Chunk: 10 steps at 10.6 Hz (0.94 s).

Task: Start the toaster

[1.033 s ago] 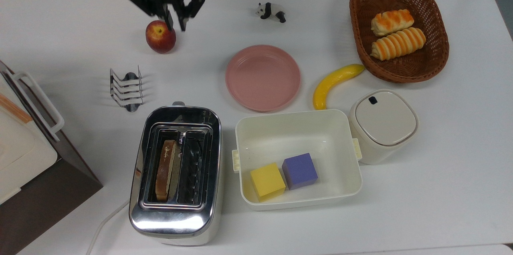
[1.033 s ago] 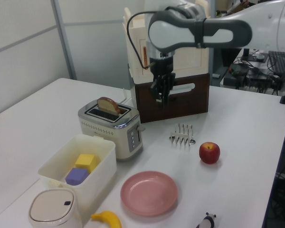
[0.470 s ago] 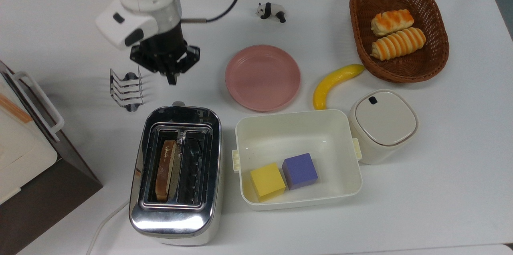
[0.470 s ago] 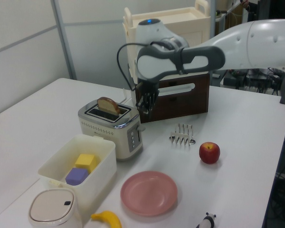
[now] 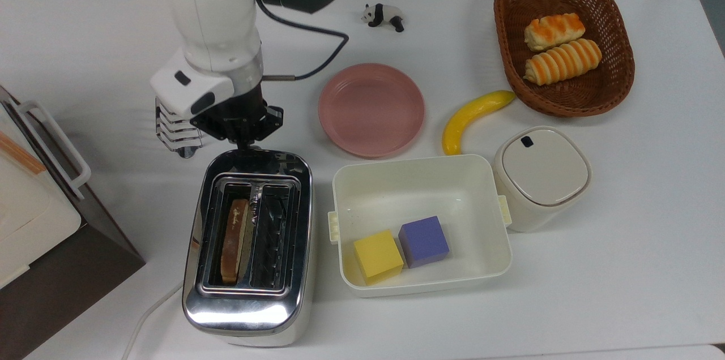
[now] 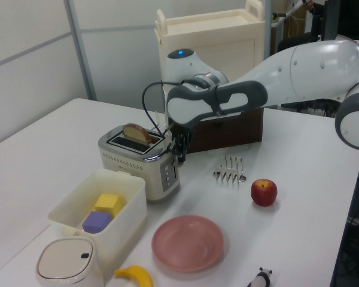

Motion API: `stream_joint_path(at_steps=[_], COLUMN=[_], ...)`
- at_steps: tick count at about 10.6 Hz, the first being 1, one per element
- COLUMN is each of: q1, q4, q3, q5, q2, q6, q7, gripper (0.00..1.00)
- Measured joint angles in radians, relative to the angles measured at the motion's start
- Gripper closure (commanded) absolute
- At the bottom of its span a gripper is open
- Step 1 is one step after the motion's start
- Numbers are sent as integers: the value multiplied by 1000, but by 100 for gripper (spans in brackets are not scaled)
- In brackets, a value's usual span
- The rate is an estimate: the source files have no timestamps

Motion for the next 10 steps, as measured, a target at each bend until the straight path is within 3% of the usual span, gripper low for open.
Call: stream_joint_path(at_steps=[4,10], q1=[6,9], q4=[-2,4], q3=[3,3], q5=[-43,-56], q2=[65,56], q6=[43,43], q7=[0,0], gripper=[100,100])
